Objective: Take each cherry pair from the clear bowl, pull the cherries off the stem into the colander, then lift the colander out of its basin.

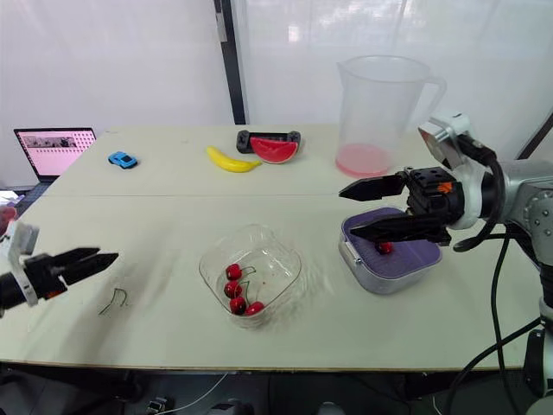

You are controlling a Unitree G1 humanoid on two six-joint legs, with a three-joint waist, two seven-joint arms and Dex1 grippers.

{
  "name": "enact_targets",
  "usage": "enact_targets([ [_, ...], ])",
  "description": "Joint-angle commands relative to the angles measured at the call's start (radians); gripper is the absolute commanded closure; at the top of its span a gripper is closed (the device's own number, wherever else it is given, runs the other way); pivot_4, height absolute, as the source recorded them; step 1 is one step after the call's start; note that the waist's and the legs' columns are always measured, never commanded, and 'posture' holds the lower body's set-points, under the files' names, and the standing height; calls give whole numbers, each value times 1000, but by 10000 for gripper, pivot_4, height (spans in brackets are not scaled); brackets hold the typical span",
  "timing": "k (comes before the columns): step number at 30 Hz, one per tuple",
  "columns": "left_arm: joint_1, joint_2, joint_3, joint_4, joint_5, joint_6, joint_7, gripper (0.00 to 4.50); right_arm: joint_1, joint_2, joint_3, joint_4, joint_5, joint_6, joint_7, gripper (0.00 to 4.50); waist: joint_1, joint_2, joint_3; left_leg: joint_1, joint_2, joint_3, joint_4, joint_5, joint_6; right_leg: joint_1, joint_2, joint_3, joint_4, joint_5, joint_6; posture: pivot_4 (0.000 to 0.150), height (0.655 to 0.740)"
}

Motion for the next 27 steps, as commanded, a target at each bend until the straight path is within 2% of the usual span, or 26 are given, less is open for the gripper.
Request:
enact_targets([
  [1, -60, 56, 3, -114, -54, -15, -84, 806, -6, -21, -27, -34, 30, 16, -25, 0, -3, 0, 0, 0, 0, 0, 0, 0, 0, -1, 0, 0, 0, 0, 0, 1500, 7400],
  [4, -123, 93, -65, -203, -61, -39, -165, 806, 20, -15, -40, -69, 45, 35, -72, 0, -5, 0, 0, 0, 0, 1, 0, 0, 0, -1, 0, 0, 0, 0, 0, 1500, 7400],
  [10, -242, 96, -162, -302, -109, -12, -196, 806, 75, 12, -37, -180, 22, 24, -232, 0, -7, 1, 0, 0, -1, 1, 0, 0, 0, -1, 2, 0, 0, 0, 0, 1500, 7400],
  [16, -202, 110, -145, -375, -152, 11, -228, 806, 88, 25, 44, -306, -98, -47, -379, 0, -9, 1, 0, 0, -1, 1, 0, 0, 0, -1, 3, 1, 1, 0, 0, 1500, 7400],
  [21, -146, 89, -117, -416, -151, -13, -203, 806, -6, 125, 208, -357, -128, -30, -443, 0, -10, 1, 0, 0, 0, 0, 0, 0, 0, -1, 4, 1, 1, 0, 0, 1500, 7400],
  [27, -67, 96, -65, -452, -148, -22, -182, 806, -222, 261, 499, -261, -240, 111, -492, 0, -9, 1, 0, 0, 1, 0, 1, 0, 0, -1, 4, 1, 2, 0, 0, 1500, 7400],
])
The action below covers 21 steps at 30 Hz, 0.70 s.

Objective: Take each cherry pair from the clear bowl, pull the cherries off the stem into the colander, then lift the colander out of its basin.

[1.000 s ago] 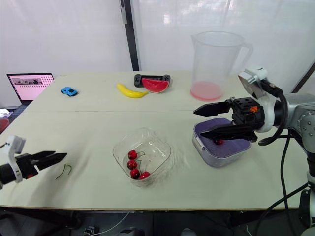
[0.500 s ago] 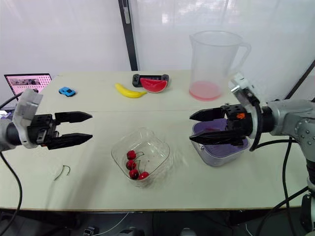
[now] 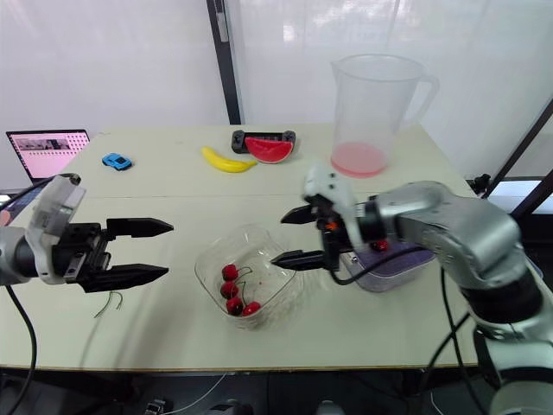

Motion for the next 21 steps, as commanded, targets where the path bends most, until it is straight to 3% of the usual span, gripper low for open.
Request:
enact_targets([
  [1, 22, 20, 56, -16, 6, -24, 2, 806, -103, 51, 105, 46, -55, 80, -21, 0, 4, 0, 0, 0, 0, -1, 0, 0, 0, 0, 0, 0, 0, 0, 0, 1500, 7400],
  [6, 80, 22, 85, 5, 40, -53, -9, 806, -221, 196, 247, 146, -99, 223, -70, 0, -1, 0, 0, 0, -1, 0, 0, 0, 0, -1, 0, 0, 0, 0, 0, 1500, 7400],
  [21, 122, 8, 64, -4, 49, -80, 5, 806, -300, 312, 512, 279, -200, 302, -50, 0, -19, 0, 0, -1, -2, -1, -1, 0, 0, -4, 0, 0, 5, 0, 0, 1500, 7400],
])
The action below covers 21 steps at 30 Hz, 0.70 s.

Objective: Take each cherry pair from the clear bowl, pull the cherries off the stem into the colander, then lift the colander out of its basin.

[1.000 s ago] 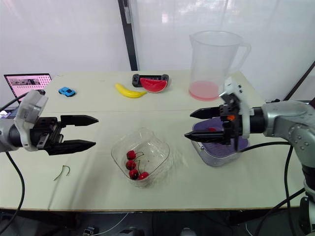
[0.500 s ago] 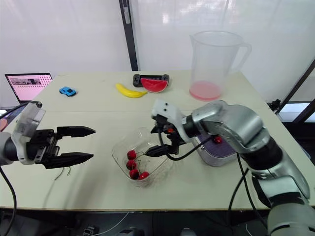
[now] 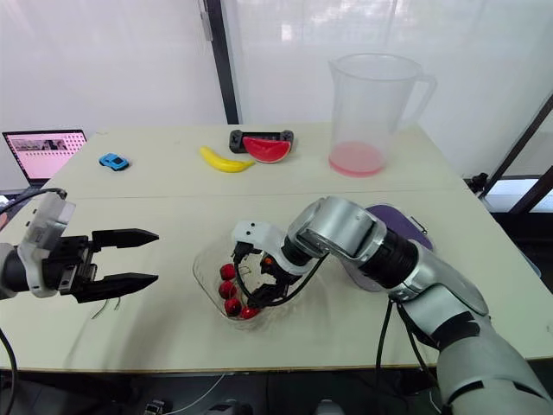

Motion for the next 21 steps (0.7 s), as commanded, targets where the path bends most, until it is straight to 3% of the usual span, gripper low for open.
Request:
enact_targets([
  [1, -2, -3, 12, -23, -8, -14, 9, 806, -44, 22, 48, 23, -29, -29, 30, 0, -4, 0, 0, 0, 0, 0, 0, 0, 0, 0, 0, 0, 0, 0, 0, 1500, 7400],
  [16, 15, -39, 3, -64, -11, -15, 53, 806, -111, 91, 222, 174, -162, -179, 176, 0, -7, 0, 0, 0, 0, 0, 0, 0, 0, -4, 0, 0, 5, 0, 0, 1500, 7400],
  [19, 17, -41, 4, -64, -8, -17, 59, 0, -109, 118, 243, 245, -205, -220, 195, 8927, -6, 0, 0, 0, 0, 0, 0, 0, 0, -4, 0, 0, 6, 0, 0, 1500, 7400],
  [21, 16, -39, 9, -52, -5, -20, 60, 0, -110, 132, 250, 286, -235, -246, 204, 17806, -6, 0, 0, 0, 0, 0, 0, 0, -1, -4, 0, 0, 6, 0, 0, 1500, 7400],
])
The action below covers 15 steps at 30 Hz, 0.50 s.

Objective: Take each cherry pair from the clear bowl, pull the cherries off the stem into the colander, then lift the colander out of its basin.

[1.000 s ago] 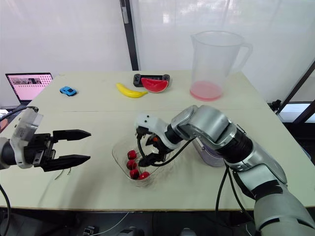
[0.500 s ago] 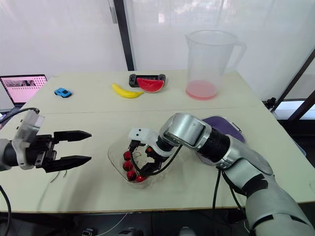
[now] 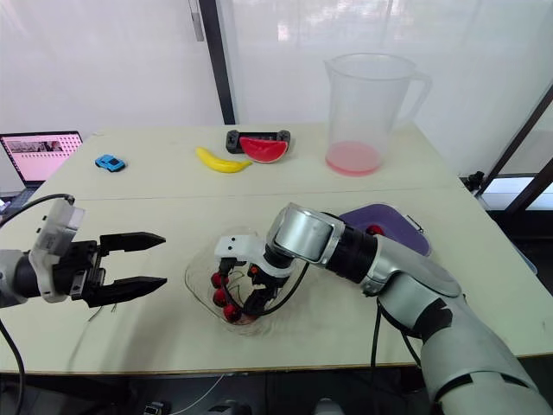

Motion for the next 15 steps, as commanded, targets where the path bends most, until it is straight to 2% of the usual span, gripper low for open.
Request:
enact_targets([
  [1, -4, 8, 24, -2, -2, -20, -1, 0, -23, 20, 5, 51, -55, -49, 28, 23009, 1, 0, 0, 0, 0, 0, 0, 0, 0, 0, 0, 0, 0, 0, 0, 1500, 7400],
  [2, -3, 10, 26, 0, -1, -21, -3, 0, -26, 20, 8, 54, -62, -52, 40, 28154, 1, 0, 0, 0, 0, 0, 0, 0, 0, 0, 0, 0, 0, 0, 0, 1500, 7400],
  [15, -18, -1, 8, -1, 4, -35, 14, 0, -42, 27, -25, 59, -131, -71, 109, 28154, 1, 0, 0, 0, 0, 0, 0, 0, -1, 0, 0, 0, 0, 0, 0, 1500, 7400],
])
